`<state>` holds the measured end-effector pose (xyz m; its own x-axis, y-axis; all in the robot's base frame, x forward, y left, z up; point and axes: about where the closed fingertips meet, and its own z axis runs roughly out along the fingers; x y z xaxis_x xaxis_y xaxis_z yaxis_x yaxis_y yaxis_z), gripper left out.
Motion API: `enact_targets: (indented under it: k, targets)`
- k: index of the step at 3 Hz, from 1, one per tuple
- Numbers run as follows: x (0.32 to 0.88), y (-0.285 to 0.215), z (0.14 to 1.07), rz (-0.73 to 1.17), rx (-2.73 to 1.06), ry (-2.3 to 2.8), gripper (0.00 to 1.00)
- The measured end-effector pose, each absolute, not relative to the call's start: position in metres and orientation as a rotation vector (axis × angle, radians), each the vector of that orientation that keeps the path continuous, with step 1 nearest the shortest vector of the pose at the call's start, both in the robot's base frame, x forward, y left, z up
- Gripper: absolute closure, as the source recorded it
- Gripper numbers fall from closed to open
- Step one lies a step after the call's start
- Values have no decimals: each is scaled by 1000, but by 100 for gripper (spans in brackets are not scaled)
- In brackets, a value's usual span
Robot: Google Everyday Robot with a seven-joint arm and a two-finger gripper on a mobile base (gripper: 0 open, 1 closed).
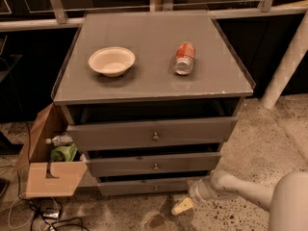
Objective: Open bottom drawer
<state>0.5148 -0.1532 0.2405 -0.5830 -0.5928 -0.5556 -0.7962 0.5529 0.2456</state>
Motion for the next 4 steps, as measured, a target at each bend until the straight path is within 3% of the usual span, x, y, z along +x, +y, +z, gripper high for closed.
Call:
enact_targets:
  k: [4]
  targets:
    - [554,-153,225,632,-1152,2361,0]
